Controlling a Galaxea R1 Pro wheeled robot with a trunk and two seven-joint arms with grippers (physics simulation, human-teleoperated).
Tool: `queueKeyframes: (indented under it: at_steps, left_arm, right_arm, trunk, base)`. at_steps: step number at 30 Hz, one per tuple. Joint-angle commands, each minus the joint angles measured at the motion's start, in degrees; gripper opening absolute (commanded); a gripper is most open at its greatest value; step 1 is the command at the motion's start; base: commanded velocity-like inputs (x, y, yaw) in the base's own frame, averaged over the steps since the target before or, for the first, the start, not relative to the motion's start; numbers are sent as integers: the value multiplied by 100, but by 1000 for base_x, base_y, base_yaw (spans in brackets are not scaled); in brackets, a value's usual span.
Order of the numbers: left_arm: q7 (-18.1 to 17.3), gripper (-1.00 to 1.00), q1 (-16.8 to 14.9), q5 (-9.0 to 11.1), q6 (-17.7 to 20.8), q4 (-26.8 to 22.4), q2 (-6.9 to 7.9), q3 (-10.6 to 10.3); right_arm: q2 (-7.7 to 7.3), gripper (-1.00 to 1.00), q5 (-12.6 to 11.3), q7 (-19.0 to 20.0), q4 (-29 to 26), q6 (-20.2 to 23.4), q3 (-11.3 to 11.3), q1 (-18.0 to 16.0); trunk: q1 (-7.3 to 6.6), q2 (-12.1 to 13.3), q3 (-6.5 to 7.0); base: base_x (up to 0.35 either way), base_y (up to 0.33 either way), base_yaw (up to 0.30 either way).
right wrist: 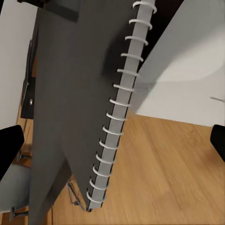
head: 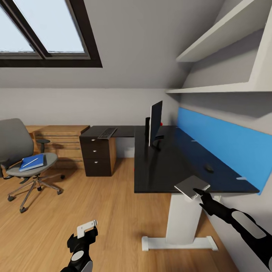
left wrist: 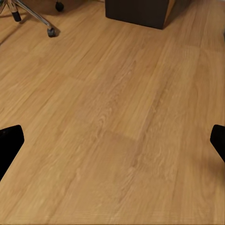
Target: In the bedroom, organize the workspace by keeping the computer under the desk, ensuring the monitor is on the desk, placing the keyboard on the desk next to the monitor, placing the mouse on the desk next to the keyboard, moving the folder from the swivel chair onto the desk next to the mouse, stacking the notebook on top of the folder with the pen on top of the notebook, and positioning the swivel chair next to the desk.
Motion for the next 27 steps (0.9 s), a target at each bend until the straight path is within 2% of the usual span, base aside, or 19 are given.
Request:
queueKeyframes:
  at_steps: [1,27]
  left_arm:
    - [39,100,-6,46,-17,-6,7,-28]
    - [39,100,-7,44,-17,-5,13,-25]
  right_arm:
    - [-7,100,-26,18,4,-1,23,-7]
    - [9,100,-26,18,14,-10,17,-7]
  trunk:
    - [1,-3,-6]
    - [1,-3,-6]
  base:
    - [133,15,0]
    - [15,2,0]
